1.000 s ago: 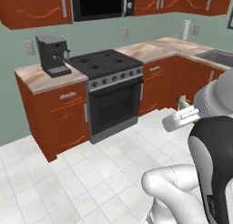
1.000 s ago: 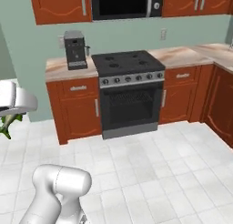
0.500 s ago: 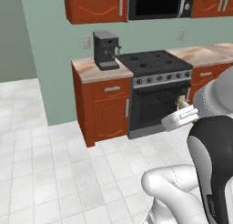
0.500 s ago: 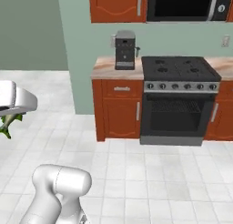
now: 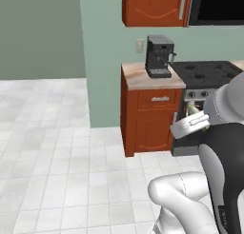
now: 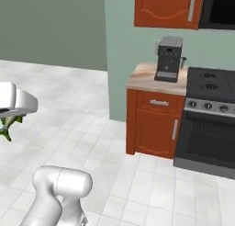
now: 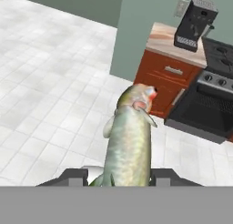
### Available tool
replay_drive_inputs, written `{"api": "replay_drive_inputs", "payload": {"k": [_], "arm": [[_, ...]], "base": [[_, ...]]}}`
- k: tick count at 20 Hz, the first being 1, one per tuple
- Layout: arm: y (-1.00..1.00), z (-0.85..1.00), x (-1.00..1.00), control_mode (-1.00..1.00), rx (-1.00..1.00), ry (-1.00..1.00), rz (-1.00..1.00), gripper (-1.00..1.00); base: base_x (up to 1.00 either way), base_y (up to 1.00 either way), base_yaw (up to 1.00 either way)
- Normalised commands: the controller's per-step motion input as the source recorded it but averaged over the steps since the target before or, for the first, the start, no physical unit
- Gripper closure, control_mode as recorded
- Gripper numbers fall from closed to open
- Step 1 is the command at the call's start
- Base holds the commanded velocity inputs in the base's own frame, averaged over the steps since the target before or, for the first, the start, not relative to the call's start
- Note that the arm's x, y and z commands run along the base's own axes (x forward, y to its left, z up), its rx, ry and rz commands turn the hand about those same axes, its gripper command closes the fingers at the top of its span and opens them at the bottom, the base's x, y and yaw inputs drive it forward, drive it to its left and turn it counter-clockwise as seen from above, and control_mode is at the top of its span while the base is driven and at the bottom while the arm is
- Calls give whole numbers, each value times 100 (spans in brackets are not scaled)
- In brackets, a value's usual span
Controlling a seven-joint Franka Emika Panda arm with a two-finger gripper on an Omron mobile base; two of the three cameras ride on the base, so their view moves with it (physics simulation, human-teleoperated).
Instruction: Gather the cucumber and lemon from the fridge and place them on a tray on the dining counter. Then gather the steak and fish from the fridge and place them on the other tray.
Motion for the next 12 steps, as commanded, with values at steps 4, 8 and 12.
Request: {"api": "replay_drive_inputs", "payload": {"k": [4, 8, 12], "arm": [[0, 0, 0, 100, 0, 0, 0, 100], [0, 0, 0, 100, 0, 0, 0, 100], [0, 0, 0, 100, 0, 0, 0, 100]], "base": [[79, -3, 41], [75, -2, 42], [70, -1, 46]]}}
